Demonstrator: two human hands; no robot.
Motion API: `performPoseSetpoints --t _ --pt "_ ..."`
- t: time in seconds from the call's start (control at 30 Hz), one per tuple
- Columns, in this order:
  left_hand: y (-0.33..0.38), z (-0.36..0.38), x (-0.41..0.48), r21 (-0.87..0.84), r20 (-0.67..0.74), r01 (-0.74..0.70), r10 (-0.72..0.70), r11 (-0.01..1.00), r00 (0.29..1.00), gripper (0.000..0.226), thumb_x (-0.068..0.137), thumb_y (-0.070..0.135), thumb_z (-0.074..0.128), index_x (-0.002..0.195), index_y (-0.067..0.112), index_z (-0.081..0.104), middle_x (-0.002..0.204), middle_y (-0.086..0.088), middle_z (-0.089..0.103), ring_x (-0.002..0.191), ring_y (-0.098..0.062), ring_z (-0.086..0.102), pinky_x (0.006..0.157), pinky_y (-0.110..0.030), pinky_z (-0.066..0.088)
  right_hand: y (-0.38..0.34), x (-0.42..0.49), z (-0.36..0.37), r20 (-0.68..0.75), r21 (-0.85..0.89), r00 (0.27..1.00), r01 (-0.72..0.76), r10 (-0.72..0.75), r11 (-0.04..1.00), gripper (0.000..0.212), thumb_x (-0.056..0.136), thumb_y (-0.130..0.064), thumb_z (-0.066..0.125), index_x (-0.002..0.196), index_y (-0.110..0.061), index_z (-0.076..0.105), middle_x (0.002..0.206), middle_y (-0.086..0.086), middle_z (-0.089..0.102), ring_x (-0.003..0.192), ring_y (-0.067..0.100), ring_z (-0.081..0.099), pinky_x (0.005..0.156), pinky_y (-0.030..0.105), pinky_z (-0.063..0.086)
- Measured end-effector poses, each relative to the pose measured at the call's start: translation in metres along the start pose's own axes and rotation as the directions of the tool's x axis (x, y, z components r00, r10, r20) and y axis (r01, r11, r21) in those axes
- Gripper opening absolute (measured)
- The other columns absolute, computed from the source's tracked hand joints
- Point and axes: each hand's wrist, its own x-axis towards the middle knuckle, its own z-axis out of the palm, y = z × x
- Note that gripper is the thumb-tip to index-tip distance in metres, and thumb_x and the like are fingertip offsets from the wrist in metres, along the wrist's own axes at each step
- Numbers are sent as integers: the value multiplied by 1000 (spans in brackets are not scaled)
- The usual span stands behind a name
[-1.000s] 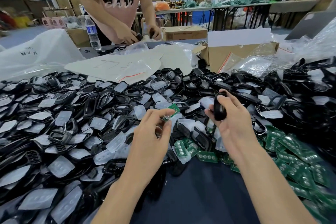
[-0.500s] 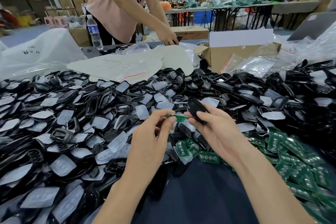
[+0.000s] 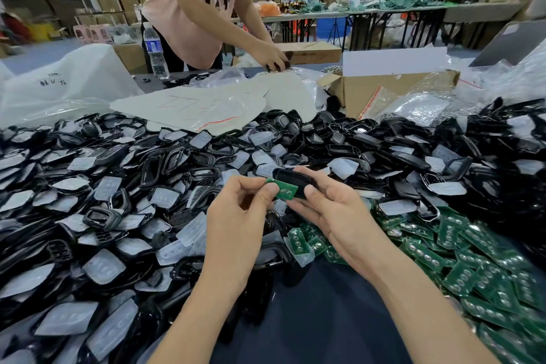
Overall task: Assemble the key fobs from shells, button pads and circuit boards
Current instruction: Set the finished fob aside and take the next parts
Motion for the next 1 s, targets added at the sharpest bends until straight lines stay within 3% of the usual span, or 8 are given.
performPoseSetpoints --t 0.13,0.5,0.67,0.83,0.93,1.0 --pt "-2 1 1 -26 -22 36 -37 999 999 9 91 22 73 87 25 66 81 6 75 74 -9 71 73 -33 55 7 -1 6 31 -15 999 29 -28 999 37 105 5 43 119 -20 67 113 2 77 111 15 71 86 20 56" --pt "-2 4 1 -87 -50 80 -84 993 995 7 90 20 74 89 18 68 81 2 76 73 -8 72 65 -17 54 13 -4 15 51 -15 996 69 -69 997 36 104 4 43 118 -20 67 108 -3 78 106 12 72 85 16 55" --pt "-1 5 0 -41 -81 73 -76 997 994 9 90 28 74 90 23 67 85 5 75 82 -12 71 76 -31 57 14 -8 18 49 -13 995 90 -89 996 38 104 6 43 121 -18 66 117 5 75 108 15 72 86 17 55" --pt "-1 4 -2 32 -107 34 -31 999 994 10 89 33 74 90 30 65 95 6 71 92 -10 67 80 -22 51 13 -9 19 61 -32 992 111 -109 993 38 104 6 43 117 -21 67 113 0 76 108 13 71 86 17 55" --pt "-1 3 0 32 -120 47 -43 998 992 9 89 31 74 90 29 65 99 3 70 95 -13 67 87 -40 55 14 -10 21 73 -59 991 113 -109 992 39 104 5 43 116 -23 67 110 -6 77 108 11 71 86 17 55" --pt "0 3 0 25 -114 70 -67 997 991 10 90 32 74 92 27 65 96 4 71 93 -15 68 87 -45 56 14 -10 21 79 -66 992 108 -102 992 39 104 5 44 116 -24 67 111 -5 77 109 11 71 86 17 55"
